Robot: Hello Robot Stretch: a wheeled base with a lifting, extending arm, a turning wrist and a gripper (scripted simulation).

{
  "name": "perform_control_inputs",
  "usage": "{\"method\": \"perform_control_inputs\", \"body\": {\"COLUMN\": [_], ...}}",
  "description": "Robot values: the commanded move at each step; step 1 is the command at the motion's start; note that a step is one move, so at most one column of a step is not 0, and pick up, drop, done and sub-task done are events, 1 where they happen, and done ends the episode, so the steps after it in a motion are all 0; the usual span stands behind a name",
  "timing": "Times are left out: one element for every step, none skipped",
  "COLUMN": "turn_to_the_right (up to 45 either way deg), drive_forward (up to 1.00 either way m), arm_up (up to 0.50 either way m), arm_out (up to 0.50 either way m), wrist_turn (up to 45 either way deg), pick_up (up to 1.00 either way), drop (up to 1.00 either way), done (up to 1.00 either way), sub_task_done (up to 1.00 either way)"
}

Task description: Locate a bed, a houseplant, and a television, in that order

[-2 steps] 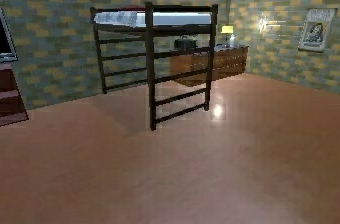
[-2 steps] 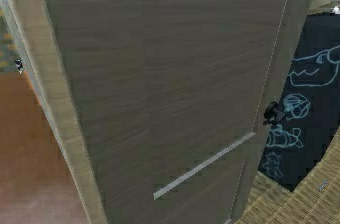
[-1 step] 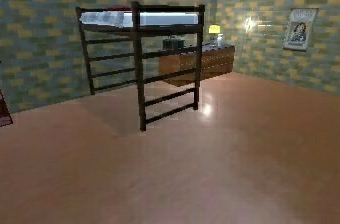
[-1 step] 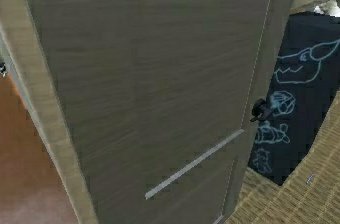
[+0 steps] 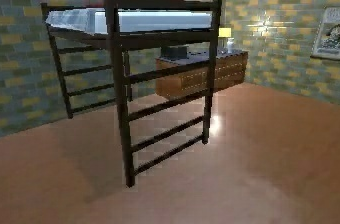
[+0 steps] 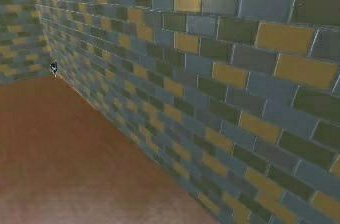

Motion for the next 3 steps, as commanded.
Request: {"method": "perform_control_inputs", "body": {"turn_to_the_right": [0.0, -15.0, 0.0], "drive_forward": [0.6, 0.0, 0.0], "arm_up": [0.0, 0.0, 0.0], "arm_out": [0.0, 0.0, 0.0], "wrist_turn": [0.0, 0.0, 0.0], "pick_up": [0.0, 0.0, 0.0], "drop": [0.0, 0.0, 0.0], "done": [0.0, 0.0, 0.0], "sub_task_done": [0.0, 0.0, 1.0]}}
